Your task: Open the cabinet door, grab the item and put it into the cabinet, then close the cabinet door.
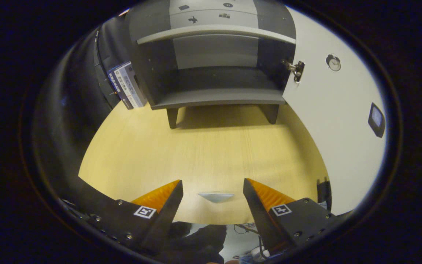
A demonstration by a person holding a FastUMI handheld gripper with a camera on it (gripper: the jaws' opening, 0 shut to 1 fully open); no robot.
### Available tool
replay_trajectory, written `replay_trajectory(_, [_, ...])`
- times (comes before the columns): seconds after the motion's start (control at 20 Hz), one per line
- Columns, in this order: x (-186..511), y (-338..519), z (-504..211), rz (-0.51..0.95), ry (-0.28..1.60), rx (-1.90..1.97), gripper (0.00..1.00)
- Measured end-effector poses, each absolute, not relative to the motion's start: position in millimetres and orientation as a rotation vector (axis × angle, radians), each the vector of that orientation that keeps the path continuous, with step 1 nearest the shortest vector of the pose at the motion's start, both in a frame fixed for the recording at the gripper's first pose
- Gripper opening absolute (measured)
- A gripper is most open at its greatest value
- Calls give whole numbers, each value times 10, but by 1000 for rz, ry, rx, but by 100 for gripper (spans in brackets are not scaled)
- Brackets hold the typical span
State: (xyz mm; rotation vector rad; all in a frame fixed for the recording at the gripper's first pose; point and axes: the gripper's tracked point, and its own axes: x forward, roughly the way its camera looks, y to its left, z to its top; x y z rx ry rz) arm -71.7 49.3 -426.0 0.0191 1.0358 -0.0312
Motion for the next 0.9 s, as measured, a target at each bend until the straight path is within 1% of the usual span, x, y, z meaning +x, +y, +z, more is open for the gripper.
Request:
replay_trajectory(0.25, [-898, 434, -4694, -87, 1128, 44, 98])
replay_trajectory(0.3, [-926, 415, -4757, -100, 1141, 47, 89])
replay_trajectory(0.35, [-941, 417, -4803, -108, 1148, 55, 84])
replay_trajectory(0.45, [-944, 425, -4861, -112, 1146, 60, 83])
replay_trajectory(0.6, [-905, 408, -4913, -125, 1128, 58, 67])
replay_trajectory(0.65, [-887, 418, -4931, -119, 1117, 58, 67])
replay_trajectory(0.75, [-841, 418, -4916, -115, 1104, 57, 47])
replay_trajectory(0.9, [-825, 450, -4916, -100, 1116, 64, 46])
